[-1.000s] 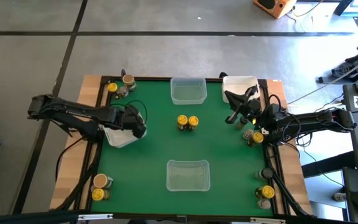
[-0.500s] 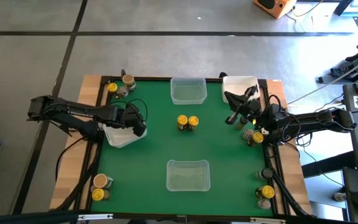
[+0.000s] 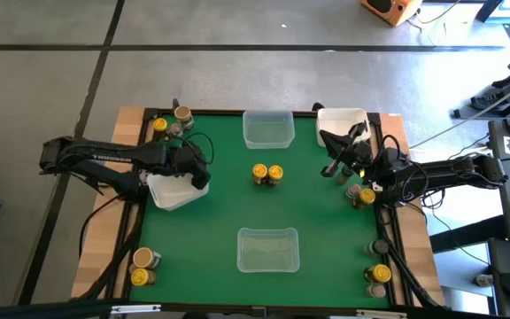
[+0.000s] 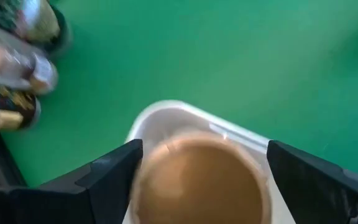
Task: Sort spices by type
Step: Put the gold spice bottle into the left white bin
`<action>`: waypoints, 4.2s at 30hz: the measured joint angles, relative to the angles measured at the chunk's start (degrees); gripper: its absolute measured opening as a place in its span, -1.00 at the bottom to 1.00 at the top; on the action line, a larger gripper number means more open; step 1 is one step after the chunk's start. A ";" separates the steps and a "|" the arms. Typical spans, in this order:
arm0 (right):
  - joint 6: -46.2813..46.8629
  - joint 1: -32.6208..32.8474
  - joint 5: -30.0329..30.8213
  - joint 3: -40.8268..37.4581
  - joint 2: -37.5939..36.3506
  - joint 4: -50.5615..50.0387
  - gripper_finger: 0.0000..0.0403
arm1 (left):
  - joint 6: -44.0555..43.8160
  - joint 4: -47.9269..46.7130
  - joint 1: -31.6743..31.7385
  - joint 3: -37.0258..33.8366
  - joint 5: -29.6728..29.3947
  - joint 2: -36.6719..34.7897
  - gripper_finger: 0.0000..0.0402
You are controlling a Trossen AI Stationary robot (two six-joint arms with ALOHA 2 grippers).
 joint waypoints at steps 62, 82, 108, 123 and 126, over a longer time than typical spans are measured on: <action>-0.03 0.00 0.00 0.00 0.01 -1.75 -0.95 | 37.20 -6.26 41.64 27.37 -7.64 29.74 0.71; -0.03 0.02 0.00 0.00 0.02 -2.28 -0.95 | 38.87 -4.73 43.53 27.32 5.87 32.01 0.71; -0.69 0.01 0.02 0.00 0.01 -2.89 -0.95 | 37.70 1.72 42.69 22.43 15.37 32.02 0.71; -1.32 0.00 0.09 0.00 0.00 -2.89 -0.95 | 37.57 3.01 42.42 22.19 15.56 31.84 0.39; -1.32 0.00 0.09 0.00 0.00 -2.89 -0.95 | 38.60 1.43 41.68 22.12 15.29 31.15 0.43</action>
